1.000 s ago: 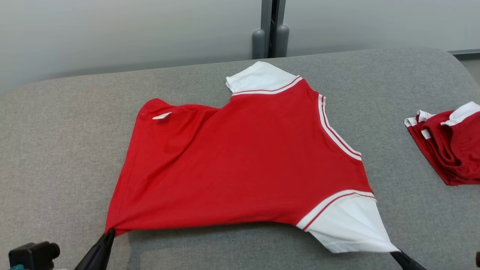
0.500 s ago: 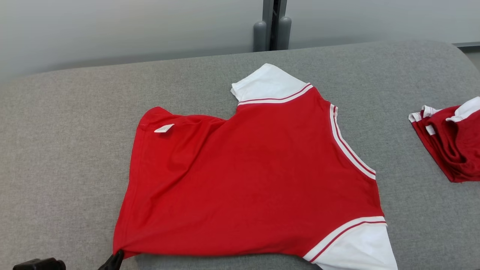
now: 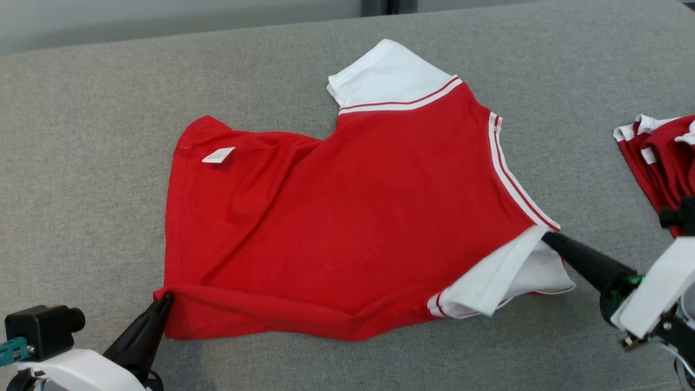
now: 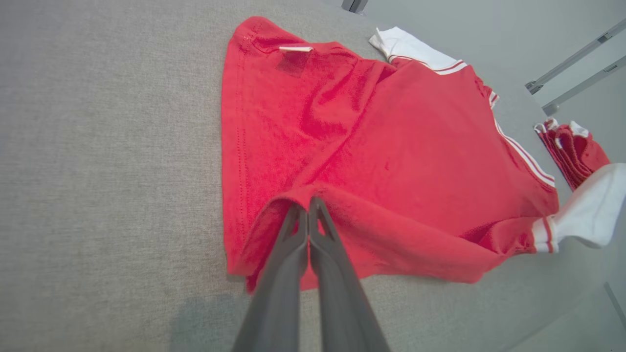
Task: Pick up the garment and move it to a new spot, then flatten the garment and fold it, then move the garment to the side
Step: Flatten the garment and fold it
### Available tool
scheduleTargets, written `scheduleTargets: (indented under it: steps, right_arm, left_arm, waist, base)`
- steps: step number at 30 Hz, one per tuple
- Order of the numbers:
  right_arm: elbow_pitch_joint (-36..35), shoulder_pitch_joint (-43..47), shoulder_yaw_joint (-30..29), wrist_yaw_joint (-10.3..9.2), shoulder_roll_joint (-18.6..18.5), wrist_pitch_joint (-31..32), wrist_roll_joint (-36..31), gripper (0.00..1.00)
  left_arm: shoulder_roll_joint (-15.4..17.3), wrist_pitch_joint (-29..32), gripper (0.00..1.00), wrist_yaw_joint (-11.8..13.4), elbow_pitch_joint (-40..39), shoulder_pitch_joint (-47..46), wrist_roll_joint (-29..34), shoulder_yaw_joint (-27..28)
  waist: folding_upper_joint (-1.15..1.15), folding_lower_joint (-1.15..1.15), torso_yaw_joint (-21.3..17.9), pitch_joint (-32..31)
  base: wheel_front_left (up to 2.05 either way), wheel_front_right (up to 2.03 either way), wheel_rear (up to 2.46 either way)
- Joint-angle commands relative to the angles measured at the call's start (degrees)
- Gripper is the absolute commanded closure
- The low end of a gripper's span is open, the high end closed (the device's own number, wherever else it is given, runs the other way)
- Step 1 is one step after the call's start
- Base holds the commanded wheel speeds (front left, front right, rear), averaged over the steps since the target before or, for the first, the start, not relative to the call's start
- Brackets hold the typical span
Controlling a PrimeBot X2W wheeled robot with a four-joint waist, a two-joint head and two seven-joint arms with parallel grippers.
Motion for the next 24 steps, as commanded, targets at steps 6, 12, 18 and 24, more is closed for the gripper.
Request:
scheduleTargets:
  steps: [6, 12, 18, 24]
  right_arm:
    - [11.25, -11.08, 0.52, 0.0, 0.81, -0.09, -1.93, 1.0]
    - [18.31, -15.66, 3.57, 0.0, -0.68, -5.37, -1.62, 1.0]
    - [21.78, -16.48, 7.97, 0.0, -2.8, -11.86, 0.63, 0.0]
    - [19.16, -14.07, 10.58, 0.0, -4.96, -22.11, 2.25, 0.0]
  left_arm:
    - [-2.12, -0.1, 1.0, -1.97, 4.42, -3.82, -1.2, -0.14]
    - [-4.52, -1.05, 1.0, -3.08, 8.92, -4.99, -2.12, -0.42]
    - [-6.06, -1.17, 0.15, -4.74, 12.03, -5.56, -2.86, -1.56]
    - [-8.05, -5.62, 0.0, -4.47, 13.74, -6.75, -0.84, -0.38]
  waist:
    - [0.0, 0.0, 1.56, 4.23]
    - [0.0, 0.0, 2.24, 4.96]
    - [0.0, 0.0, 2.21, 4.03]
    - [0.0, 0.0, 2.02, 2.44]
  base:
    - [0.0, 0.0, 0.0]
    - [0.0, 0.0, 0.0]
    - [0.0, 0.0, 0.0]
    - [0.0, 0.0, 0.0]
